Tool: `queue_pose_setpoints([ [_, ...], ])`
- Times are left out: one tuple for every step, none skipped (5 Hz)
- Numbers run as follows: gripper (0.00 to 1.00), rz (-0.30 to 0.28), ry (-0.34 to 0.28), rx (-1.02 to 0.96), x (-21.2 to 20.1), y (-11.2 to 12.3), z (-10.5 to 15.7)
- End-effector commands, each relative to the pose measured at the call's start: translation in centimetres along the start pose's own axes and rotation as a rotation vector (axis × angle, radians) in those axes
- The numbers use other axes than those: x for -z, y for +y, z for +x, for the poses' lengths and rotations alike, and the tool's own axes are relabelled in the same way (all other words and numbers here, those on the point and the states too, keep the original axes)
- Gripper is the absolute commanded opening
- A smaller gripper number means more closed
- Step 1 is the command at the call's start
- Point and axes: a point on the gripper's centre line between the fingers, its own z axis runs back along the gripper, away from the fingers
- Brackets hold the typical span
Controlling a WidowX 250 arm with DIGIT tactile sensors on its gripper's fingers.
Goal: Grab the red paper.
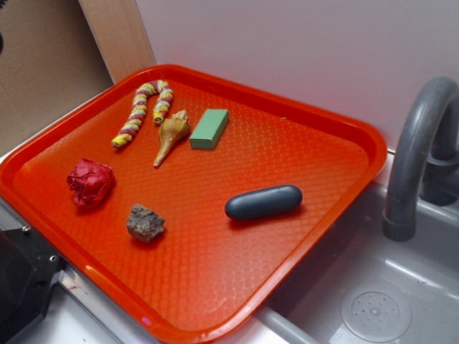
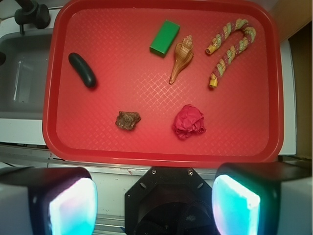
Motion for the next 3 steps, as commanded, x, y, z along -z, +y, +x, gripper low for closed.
queue_pose_setpoints([
  [1.00, 0.000, 0.000, 0.000, 0.0, 0.0, 0.0],
  [1.00, 0.025, -0.066, -0.058, 1.6, 0.5, 1.6],
  [1.00, 0.110, -0.111, -0.065, 5.5, 1.3, 3.5],
])
